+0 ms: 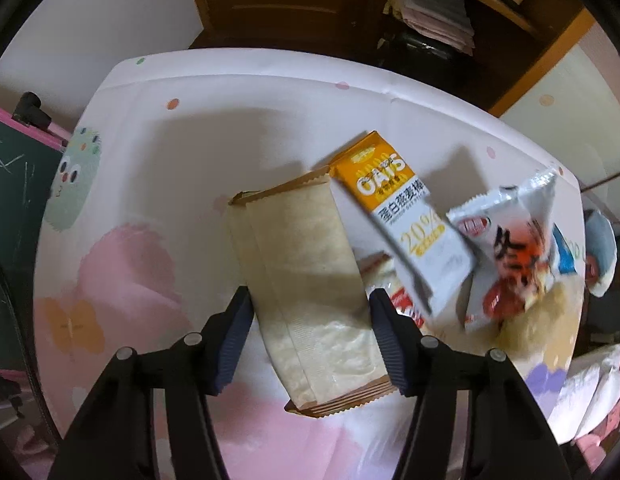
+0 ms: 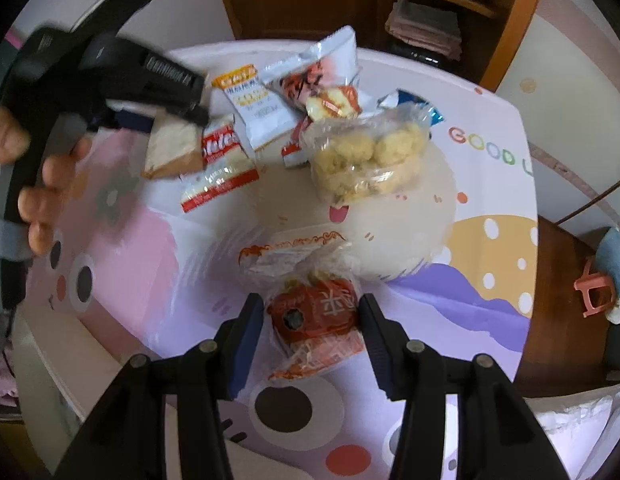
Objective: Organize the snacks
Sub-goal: 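Grasp the beige wafer pack with the left gripper while the right grasps the red-orange packet, then lower both held snacks into the white tray and open both grippers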
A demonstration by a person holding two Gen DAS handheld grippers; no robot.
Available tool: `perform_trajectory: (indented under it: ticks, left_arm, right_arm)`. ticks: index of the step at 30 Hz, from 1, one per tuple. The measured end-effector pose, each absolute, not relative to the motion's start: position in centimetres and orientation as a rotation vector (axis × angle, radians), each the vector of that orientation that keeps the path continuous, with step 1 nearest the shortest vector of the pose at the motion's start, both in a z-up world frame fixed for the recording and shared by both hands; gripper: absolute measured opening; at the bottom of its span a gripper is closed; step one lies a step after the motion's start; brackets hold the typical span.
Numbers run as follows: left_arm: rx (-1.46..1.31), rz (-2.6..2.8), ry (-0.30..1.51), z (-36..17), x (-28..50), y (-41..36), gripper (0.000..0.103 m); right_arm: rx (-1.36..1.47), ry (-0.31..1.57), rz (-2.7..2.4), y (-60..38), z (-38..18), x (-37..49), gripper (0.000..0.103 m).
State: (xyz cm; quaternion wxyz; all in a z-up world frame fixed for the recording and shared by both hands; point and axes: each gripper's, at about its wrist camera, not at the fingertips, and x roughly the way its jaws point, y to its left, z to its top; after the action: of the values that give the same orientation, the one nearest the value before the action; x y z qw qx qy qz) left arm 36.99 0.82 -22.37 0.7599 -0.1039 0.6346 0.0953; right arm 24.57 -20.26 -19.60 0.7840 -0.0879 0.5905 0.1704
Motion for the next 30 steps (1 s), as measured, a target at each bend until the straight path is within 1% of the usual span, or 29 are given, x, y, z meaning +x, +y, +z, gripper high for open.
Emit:
perform_trajectory:
  ticks: [4, 11, 13, 19, 25, 30]
  left_arm:
    - [-0.202, 0.142, 1.352, -19.1, 35.0, 1.1, 0.058]
    - [-0.109, -0.021, 1.269, -10.5, 28.7, 1.0, 0.058]
    - [-0.078, -0.068, 1.244, -7.9, 25.8, 1.2, 0.058]
    - [-0.013, -0.165, 1.186, -3.0, 17.0, 0.6, 0.058]
    - [0.037, -0.213, 1.146, -1.3, 9.0, -0.3, 0.058]
    - [0.006, -0.235, 1.145, -2.0, 4.7, -0.7, 0.058]
  right_arm:
    - [-0.157, 1.233, 0.363, -20.4, -17.0, 23.4, 0.049]
    - [-0.119, 1.141, 0.374, -20.3, -11.9, 19.2, 0.049]
    - [-0.104, 1.11, 0.378, -20.2, -10.2, 17.7, 0.049]
    - [-0.051, 1.041, 0.37, -20.1, -5.5, 11.5, 0.049]
    - [-0.036, 1.001, 0.366, -19.7, -2.5, 5.2, 0.049]
    - [-0.012, 0.989, 0.362, -19.6, -1.4, 0.9, 0.049]
